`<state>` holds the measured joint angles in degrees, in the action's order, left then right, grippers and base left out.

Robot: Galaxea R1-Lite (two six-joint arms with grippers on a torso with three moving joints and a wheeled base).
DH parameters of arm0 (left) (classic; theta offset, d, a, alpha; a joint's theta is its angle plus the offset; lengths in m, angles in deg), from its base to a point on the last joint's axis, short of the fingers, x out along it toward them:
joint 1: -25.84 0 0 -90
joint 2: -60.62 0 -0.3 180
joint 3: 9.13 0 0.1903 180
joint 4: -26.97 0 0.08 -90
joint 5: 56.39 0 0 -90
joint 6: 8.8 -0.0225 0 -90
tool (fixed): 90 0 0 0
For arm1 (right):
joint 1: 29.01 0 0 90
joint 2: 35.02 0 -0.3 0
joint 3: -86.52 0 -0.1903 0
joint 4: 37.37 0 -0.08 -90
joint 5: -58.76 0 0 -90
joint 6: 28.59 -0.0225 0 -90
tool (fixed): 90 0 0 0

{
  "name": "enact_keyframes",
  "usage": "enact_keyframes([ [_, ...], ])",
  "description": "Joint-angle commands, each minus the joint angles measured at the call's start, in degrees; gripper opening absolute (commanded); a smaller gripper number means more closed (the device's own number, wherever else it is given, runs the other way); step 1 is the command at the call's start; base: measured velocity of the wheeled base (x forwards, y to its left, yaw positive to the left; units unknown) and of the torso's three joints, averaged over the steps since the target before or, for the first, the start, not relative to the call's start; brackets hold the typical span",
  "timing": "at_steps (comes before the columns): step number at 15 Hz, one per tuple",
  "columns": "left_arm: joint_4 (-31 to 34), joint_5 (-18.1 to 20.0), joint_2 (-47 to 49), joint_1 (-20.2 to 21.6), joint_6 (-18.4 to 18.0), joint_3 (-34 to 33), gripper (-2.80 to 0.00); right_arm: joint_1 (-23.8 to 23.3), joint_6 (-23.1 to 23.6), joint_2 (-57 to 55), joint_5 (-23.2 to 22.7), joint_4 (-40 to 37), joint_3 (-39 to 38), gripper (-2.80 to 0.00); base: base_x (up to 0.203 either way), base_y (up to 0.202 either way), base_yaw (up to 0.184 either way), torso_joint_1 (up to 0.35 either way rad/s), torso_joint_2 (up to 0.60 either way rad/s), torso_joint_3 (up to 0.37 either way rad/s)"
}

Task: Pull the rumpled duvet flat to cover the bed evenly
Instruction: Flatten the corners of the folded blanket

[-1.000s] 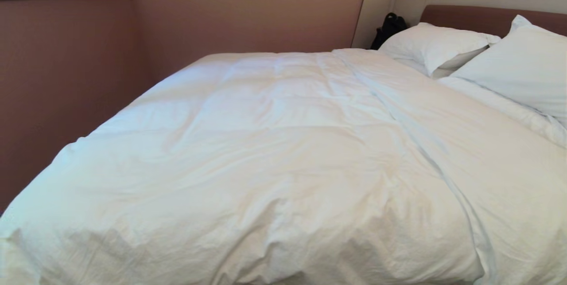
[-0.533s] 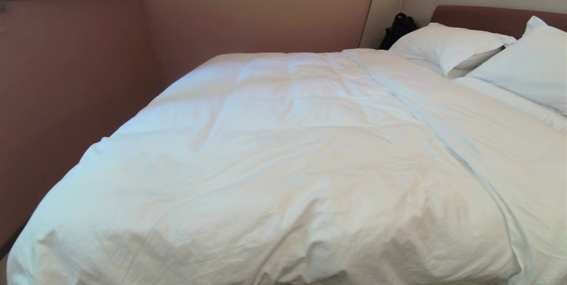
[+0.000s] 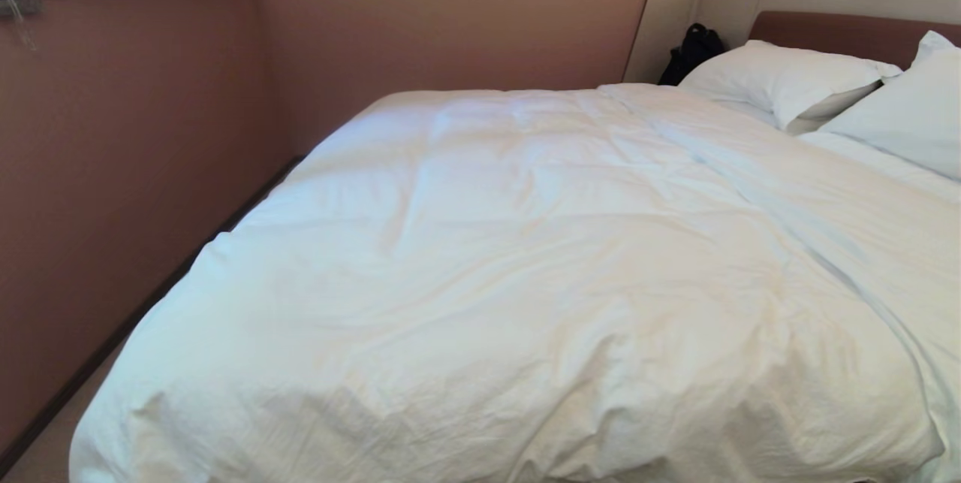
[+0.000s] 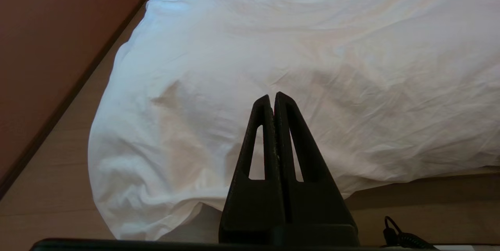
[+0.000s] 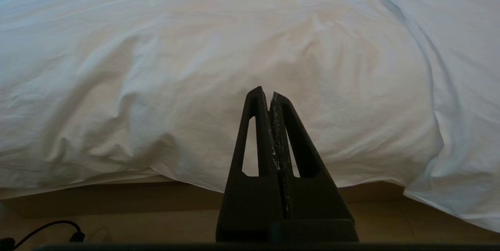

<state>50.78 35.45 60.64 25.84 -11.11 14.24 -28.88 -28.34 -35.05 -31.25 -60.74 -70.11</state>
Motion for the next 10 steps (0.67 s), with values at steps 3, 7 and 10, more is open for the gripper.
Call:
enact_keyframes([
  [3,0.00,-0.08,-0.02,0.00,0.12,0.00,-2.80,0.04,0.01,0.02,-0.07,0.00,0.00,-2.80,0.000,0.059,-0.001,0.000,0.00,0.001],
  [7,0.01,-0.08,-0.02,0.00,-0.41,0.00,-2.80,0.04,0.01,0.02,0.01,0.00,0.00,-2.80,0.000,0.000,0.000,0.000,0.00,0.000],
  [10,0.09,-0.62,-0.02,0.00,-0.31,0.00,-2.80,0.04,-0.02,0.02,0.01,0.00,0.00,-2.80,0.000,0.000,0.000,0.000,0.00,0.000],
])
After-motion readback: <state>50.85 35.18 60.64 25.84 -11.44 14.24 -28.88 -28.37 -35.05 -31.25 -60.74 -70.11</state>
